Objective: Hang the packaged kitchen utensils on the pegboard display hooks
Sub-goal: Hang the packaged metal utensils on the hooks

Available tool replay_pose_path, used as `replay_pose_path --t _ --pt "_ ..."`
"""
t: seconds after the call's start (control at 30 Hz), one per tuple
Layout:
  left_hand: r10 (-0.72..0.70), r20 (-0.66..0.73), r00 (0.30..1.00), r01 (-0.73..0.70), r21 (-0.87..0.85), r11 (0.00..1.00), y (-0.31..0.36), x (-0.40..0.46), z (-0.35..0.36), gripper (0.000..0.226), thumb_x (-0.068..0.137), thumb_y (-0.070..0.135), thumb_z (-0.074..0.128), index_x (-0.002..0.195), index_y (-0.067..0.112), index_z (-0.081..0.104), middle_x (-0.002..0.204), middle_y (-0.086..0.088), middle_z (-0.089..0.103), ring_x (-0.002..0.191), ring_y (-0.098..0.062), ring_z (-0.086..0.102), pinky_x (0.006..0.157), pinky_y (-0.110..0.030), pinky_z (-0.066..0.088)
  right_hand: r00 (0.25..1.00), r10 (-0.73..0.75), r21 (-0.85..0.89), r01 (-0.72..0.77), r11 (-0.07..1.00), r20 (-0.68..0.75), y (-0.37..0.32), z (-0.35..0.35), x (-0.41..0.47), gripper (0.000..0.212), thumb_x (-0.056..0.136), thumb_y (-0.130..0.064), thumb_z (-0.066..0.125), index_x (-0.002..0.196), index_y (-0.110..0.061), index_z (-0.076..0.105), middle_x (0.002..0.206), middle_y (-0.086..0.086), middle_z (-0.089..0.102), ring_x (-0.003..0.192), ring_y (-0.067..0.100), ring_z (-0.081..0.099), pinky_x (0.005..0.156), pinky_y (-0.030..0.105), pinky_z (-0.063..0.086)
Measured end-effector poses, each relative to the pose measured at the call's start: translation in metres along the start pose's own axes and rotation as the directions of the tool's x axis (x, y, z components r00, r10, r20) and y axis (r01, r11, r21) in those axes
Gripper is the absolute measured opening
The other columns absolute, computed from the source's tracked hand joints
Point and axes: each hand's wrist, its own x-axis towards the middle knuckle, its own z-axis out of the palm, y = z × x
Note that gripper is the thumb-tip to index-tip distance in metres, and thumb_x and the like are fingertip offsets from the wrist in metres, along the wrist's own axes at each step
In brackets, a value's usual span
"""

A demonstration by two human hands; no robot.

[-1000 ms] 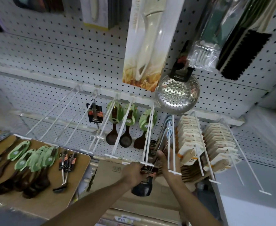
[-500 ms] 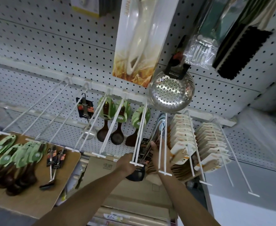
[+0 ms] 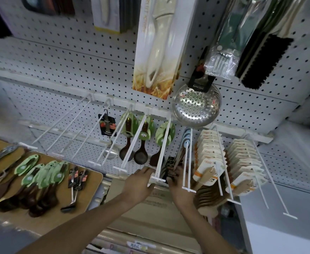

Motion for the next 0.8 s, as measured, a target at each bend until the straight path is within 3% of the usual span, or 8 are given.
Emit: replay_pose_path --t 0.03,0.1,0.27,0.37,0.57,0.8 --pt "0.009 -0.102 0.995 -0.01 -0.002 1.0 -0.02 0.006 0.017 0.032 0.096 0.025 0.053 0.127 0.017 0.053 0.118 0.0 0.048 0.104 -0.017 0.057 0.082 -0.019 0.048 0.993 -0.115 -0.029 0.114 0.993 -0.039 -0.009 0.0 -0.004 0.063 0.08 -0.033 0.078 0.131 -0.009 0.05 0.117 -0.004 0.051 0.114 0.015 0.051 0.088 0.002 0.029" --pt "0.124 -0.284 0.951 -0.097 0.106 0.99 -0.062 0.021 0.043 0.046 0.087 0.034 0.06 0.132 0.03 0.05 0.13 0.009 0.053 0.108 -0.02 0.061 0.082 -0.033 0.054 0.973 -0.226 -0.147 0.216 0.965 -0.055 -0.012 -0.007 -0.009 0.048 0.093 -0.015 0.064 0.138 -0.014 0.046 0.121 -0.005 0.052 0.114 0.013 0.051 0.082 0.002 0.023" --pt "0.303 -0.444 0.844 -0.203 0.258 0.945 -0.072 -0.011 0.022 0.046 0.09 0.04 0.053 0.135 0.033 0.044 0.136 0.012 0.049 0.112 -0.016 0.059 0.092 -0.036 0.05 0.881 -0.456 -0.4 0.464 0.79 0.122 -0.026 -0.014 -0.03 0.049 0.095 -0.025 0.058 0.14 -0.029 0.037 0.141 -0.005 0.042 0.11 0.027 0.062 0.082 0.029 0.05" --pt "0.269 -0.462 0.845 -0.155 0.269 0.951 -0.088 -0.028 0.02 0.047 0.09 0.045 0.05 0.135 0.035 0.044 0.135 0.012 0.052 0.116 -0.015 0.056 0.096 -0.036 0.046 0.826 -0.535 -0.469 0.549 0.692 0.177 -0.04 -0.02 -0.041 0.049 0.097 -0.029 0.054 0.142 -0.023 0.037 0.146 -0.003 0.038 0.11 0.024 0.061 0.083 0.037 0.056" --pt "0.249 -0.528 0.812 -0.066 0.34 0.938 -0.114 -0.069 0.012 0.052 0.085 0.046 0.051 0.135 0.033 0.045 0.135 0.01 0.05 0.124 -0.017 0.05 0.096 -0.038 0.047 0.729 -0.633 -0.492 0.664 0.562 0.26 -0.061 -0.004 -0.062 0.052 0.097 -0.034 0.052 0.144 -0.022 0.037 0.136 0.0 0.047 0.126 0.021 0.045 0.099 0.034 0.047" --pt "0.18 -0.586 0.79 0.014 0.311 0.95 -0.16 -0.121 0.002 0.049 0.085 0.046 0.052 0.132 0.033 0.048 0.131 0.009 0.052 0.12 -0.016 0.052 0.094 -0.038 0.047 0.614 -0.717 -0.464 0.767 0.444 0.33 -0.09 0.041 -0.094 0.047 0.094 -0.036 0.056 0.138 -0.023 0.042 0.132 -0.005 0.047 0.121 0.015 0.046 0.094 0.029 0.048"
